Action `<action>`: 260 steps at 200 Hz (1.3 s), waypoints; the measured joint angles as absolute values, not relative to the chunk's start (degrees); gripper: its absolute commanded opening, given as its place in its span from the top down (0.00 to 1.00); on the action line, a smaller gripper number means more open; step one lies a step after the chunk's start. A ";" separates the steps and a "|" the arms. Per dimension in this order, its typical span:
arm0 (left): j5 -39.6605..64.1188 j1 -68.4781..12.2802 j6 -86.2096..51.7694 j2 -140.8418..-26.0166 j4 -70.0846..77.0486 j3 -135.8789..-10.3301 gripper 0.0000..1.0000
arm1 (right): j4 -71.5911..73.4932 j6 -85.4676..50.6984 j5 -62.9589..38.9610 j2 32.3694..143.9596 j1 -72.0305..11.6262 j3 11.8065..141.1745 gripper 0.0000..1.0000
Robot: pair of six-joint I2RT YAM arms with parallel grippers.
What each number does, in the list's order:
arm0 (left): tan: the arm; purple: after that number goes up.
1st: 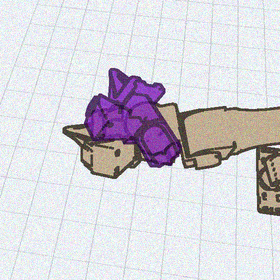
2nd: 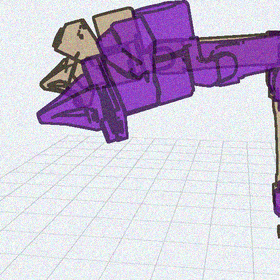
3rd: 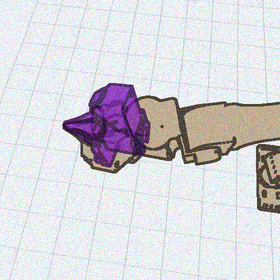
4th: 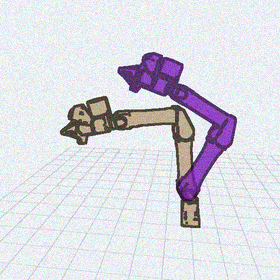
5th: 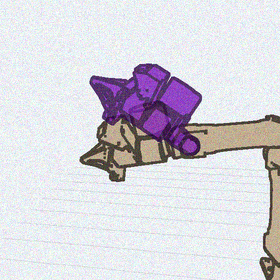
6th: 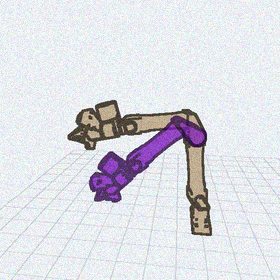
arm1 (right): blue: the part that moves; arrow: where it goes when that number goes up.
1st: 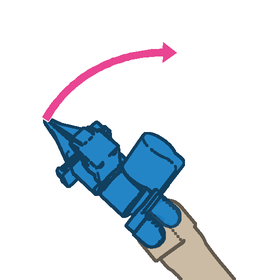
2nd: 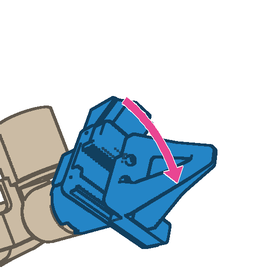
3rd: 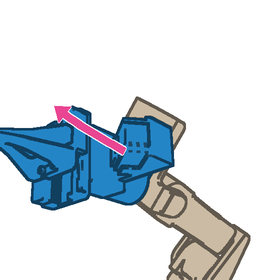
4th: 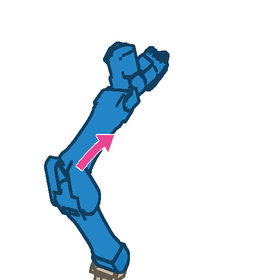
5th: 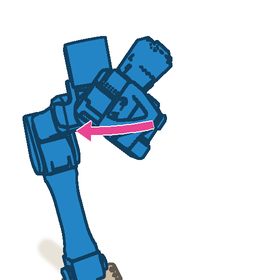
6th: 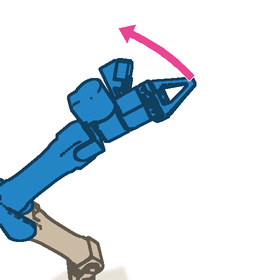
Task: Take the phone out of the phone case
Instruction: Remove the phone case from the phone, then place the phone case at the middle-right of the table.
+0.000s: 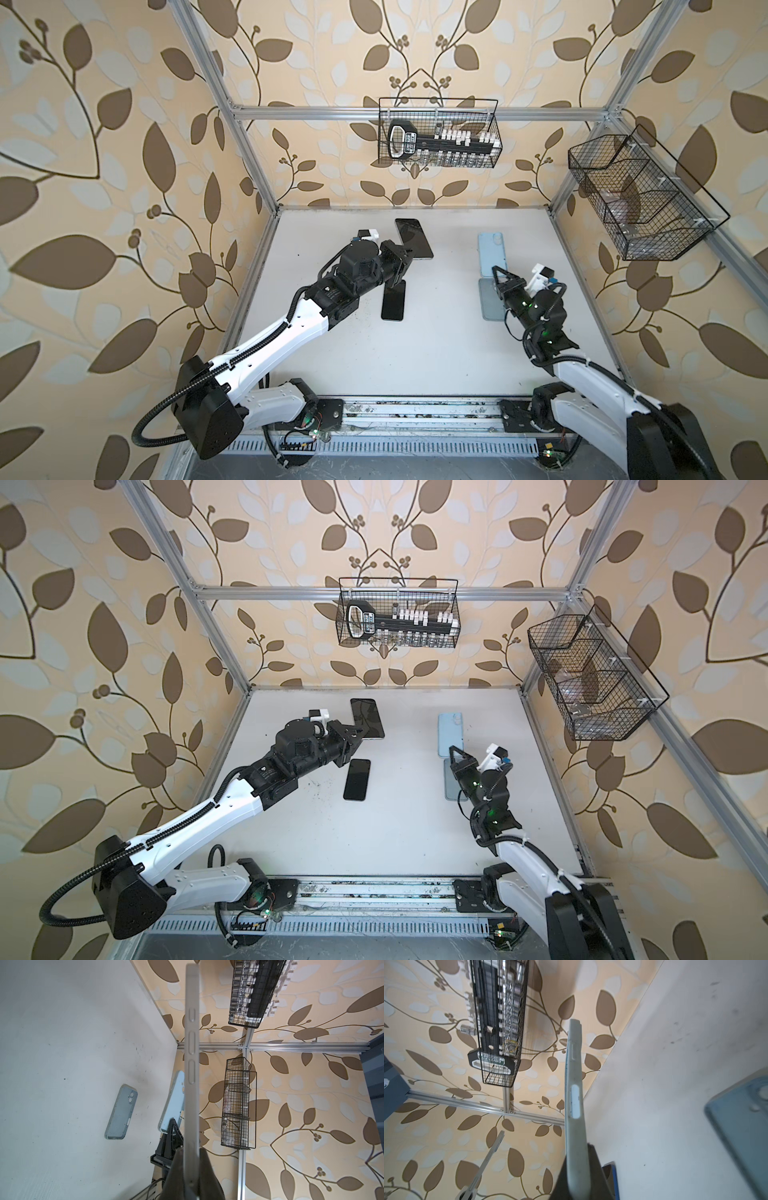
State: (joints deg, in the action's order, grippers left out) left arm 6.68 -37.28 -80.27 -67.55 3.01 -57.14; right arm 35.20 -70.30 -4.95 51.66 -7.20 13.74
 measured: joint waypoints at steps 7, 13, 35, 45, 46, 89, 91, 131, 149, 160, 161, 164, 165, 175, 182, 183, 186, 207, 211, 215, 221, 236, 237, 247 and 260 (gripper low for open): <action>7.57 -36.40 -79.66 -67.16 2.46 -57.14 1.00 | 32.88 -69.71 -6.57 49.52 -4.16 12.97 1.00; 8.27 -35.59 -79.20 -66.83 2.07 -57.14 1.00 | 31.05 -69.21 -7.88 47.92 -1.50 12.29 1.00; 12.03 -32.10 -77.32 -65.73 1.30 -57.12 1.00 | 24.99 -67.46 -12.64 44.27 6.74 9.96 1.00; 13.78 -30.59 -76.40 -65.56 1.19 -57.12 1.00 | 22.02 -66.43 -14.76 43.33 9.89 9.17 1.00; 13.93 -30.52 -76.36 -65.54 1.19 -57.12 1.00 | 21.65 -66.24 -15.09 43.24 10.24 9.10 1.00; 22.41 -26.39 -72.31 -66.00 0.62 -57.12 1.00 | 15.38 -61.39 -23.03 46.54 19.57 8.80 1.00; 22.70 -26.35 -72.18 -66.02 0.64 -57.12 1.00 | 15.25 -61.28 -23.29 46.78 19.79 8.75 1.00; 29.56 -26.13 -68.88 -67.77 0.64 -57.14 1.00 | 13.19 -57.49 -25.96 50.52 21.82 7.92 1.00; 31.51 -26.13 -67.99 -68.38 0.67 -57.14 1.00 | 12.97 -56.25 -26.37 52.42 21.91 7.92 0.98; 32.34 -26.13 -67.66 -68.62 0.89 -57.14 1.00 | 12.91 -55.64 -26.41 53.41 21.98 7.90 0.96; 32.49 -26.13 -67.66 -68.66 0.93 -57.14 1.00 | 12.91 -55.57 -26.41 53.47 22.00 7.90 0.96; 32.71 -26.13 -67.61 -68.71 1.02 -57.14 1.00 | 12.95 -55.46 -26.41 53.67 22.04 7.86 0.96; 32.80 -26.13 -67.59 -68.73 1.06 -57.14 1.00 | 12.95 -55.37 -26.41 53.74 22.06 7.84 0.95; 33.23 -26.13 -67.53 -68.93 1.45 -57.14 1.00 | 12.93 -55.09 -26.39 54.11 22.33 7.64 0.93; 33.58 -26.13 -67.48 -69.04 1.61 -57.17 1.00 | 12.95 -54.92 -26.37 54.17 22.52 7.42 0.93; 33.65 -26.11 -67.46 -69.06 1.65 -57.17 1.00 | 12.95 -54.87 -26.39 54.17 22.55 7.35 0.93; 33.78 -26.06 -67.46 -69.10 1.67 -57.17 1.00 | 12.97 -54.81 -26.37 54.17 22.59 7.25 0.93; 34.37 -25.78 -67.51 -69.21 1.98 -57.21 1.00 | 12.69 -54.30 -26.35 54.17 23.42 6.76 0.89; 34.41 -25.78 -67.51 -69.23 2.04 -57.23 1.00 | 12.62 -54.08 -26.37 54.17 23.62 6.74 0.88; 34.44 -25.78 -67.53 -69.23 2.15 -57.23 1.00 | 12.58 -54.02 -26.37 54.17 23.86 6.74 0.87; 34.50 -25.78 -67.53 -69.30 2.35 -57.23 1.00 | 12.58 -53.84 -26.35 54.19 24.16 6.74 0.85; 34.54 -25.78 -67.59 -69.54 2.92 -57.23 1.00 | 12.60 -53.30 -26.37 54.63 24.84 6.74 0.81; 34.54 -25.78 -67.59 -69.54 2.98 -57.23 1.00 | 12.58 -53.17 -26.39 54.70 24.91 6.74 0.81; 34.54 -25.78 -67.64 -69.71 3.18 -57.23 1.00 | 12.56 -52.82 -26.37 55.16 25.17 6.74 0.77; 34.54 -25.78 -67.68 -69.82 3.22 -57.23 1.00 | 12.36 -52.40 -26.37 55.37 25.50 6.74 0.71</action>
State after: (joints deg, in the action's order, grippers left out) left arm 34.54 -25.78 -67.68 -69.82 3.22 -57.23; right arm 12.36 -52.40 -26.37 55.37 25.50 6.74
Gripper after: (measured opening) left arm 0.101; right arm 0.238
